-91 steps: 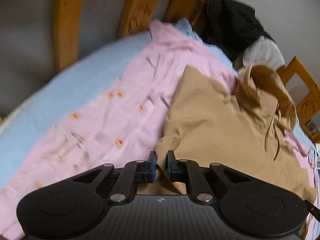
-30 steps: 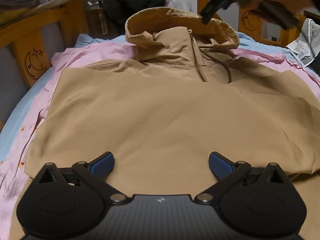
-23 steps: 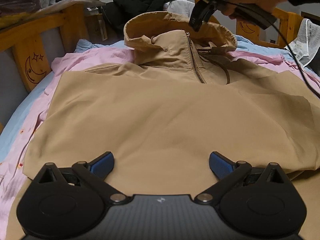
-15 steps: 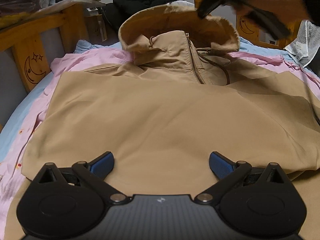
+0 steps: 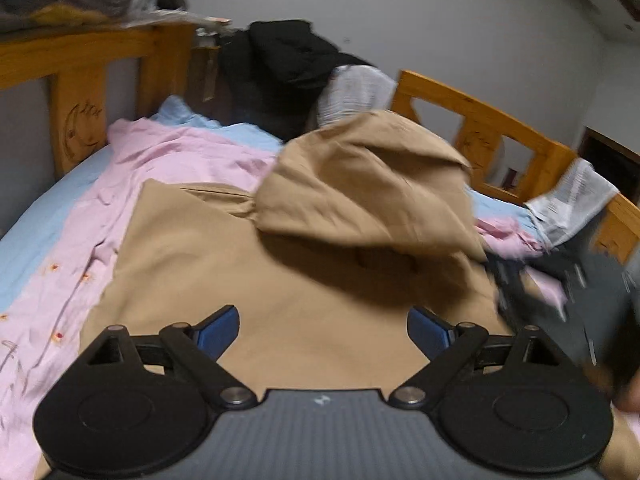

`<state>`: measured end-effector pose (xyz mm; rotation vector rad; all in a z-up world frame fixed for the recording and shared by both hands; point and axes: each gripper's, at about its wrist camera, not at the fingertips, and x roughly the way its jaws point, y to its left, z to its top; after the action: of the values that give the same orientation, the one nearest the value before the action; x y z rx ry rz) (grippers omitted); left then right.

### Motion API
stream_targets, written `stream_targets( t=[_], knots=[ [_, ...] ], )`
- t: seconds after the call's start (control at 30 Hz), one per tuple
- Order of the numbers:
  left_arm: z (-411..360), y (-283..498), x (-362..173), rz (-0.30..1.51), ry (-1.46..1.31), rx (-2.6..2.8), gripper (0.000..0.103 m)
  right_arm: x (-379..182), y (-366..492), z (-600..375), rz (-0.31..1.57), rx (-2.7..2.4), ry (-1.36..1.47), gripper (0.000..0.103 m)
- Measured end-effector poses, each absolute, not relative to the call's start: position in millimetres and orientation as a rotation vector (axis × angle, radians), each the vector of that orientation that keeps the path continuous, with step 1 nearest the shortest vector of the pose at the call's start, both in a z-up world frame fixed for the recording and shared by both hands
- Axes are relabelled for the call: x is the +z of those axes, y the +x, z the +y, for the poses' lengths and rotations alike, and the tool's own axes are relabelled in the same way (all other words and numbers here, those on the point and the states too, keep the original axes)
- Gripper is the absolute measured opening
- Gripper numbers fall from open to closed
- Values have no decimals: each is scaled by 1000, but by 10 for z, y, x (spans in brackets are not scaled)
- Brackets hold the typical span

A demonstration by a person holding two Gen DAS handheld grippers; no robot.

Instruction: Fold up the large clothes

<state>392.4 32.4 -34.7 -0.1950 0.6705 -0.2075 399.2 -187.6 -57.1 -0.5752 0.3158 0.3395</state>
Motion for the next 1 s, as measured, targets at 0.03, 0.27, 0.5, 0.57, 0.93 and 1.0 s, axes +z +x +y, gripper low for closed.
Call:
stream_targets(
  t=[0.03, 0.27, 0.5, 0.57, 0.93, 1.0],
  knots=[
    [336, 3981, -334, 674, -196, -183, 94, -618, 3913, -1894, 330, 355, -574, 13],
    [372, 4177, -338, 759, -204, -115, 94, -165, 3877, -2449, 559, 423, -149, 56],
    [246, 4013, -343, 802, -148, -143, 94, 59, 4848, -2798, 725, 414, 647, 72],
    [192, 3967, -332, 815, -134, -167, 94, 46, 5166, -2692, 760, 385, 718, 72],
    [249, 3892, -218, 792, -198, -188, 95, -221, 6102, -2399, 927, 62, 1152, 10],
    [247, 3893, -212, 763, -205, -201, 90, -231, 6069, -2416, 912, 46, 1136, 1]
  ],
)
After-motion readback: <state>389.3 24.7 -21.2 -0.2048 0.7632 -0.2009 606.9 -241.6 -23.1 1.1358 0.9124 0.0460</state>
